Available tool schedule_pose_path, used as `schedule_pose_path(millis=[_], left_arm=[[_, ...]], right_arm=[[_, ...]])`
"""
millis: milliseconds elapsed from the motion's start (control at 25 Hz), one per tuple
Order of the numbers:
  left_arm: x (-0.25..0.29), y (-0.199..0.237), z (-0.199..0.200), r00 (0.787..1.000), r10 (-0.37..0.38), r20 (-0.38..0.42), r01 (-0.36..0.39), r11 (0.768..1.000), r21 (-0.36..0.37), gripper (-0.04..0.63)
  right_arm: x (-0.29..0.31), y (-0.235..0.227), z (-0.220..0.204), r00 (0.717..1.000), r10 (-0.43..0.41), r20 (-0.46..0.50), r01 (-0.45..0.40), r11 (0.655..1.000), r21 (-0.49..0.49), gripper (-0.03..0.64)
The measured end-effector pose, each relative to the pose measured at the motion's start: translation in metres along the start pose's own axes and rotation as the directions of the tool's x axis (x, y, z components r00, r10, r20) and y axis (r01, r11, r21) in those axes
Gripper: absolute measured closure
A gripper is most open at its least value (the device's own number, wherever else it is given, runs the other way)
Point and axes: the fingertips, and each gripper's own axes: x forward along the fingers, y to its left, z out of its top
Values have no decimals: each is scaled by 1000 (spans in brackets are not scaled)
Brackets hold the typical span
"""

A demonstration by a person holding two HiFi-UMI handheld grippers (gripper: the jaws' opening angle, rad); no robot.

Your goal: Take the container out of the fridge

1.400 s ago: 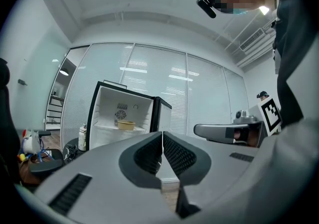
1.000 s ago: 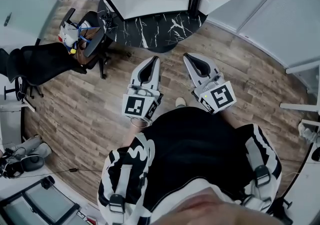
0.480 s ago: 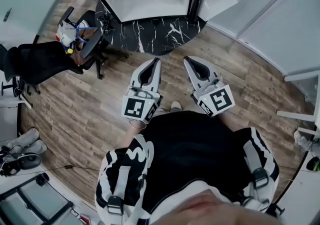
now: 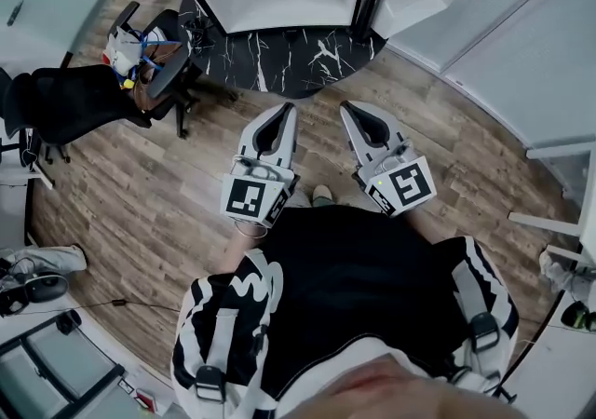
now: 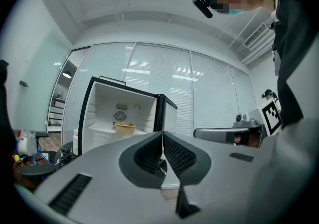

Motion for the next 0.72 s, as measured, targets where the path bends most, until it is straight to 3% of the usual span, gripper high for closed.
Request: schedule_pose_path(millis=[320,720], left_arm=[[-11,15,-9,998,57,-13,-57,998,-13,581],[23,35,-7,1000,10,4,-10,1000,-24,581]], right_arm=[[5,8,-15,999,28,-27,-27,999,31,606],[31,-16,-7,1000,-16,-17,16,1000,5,606]])
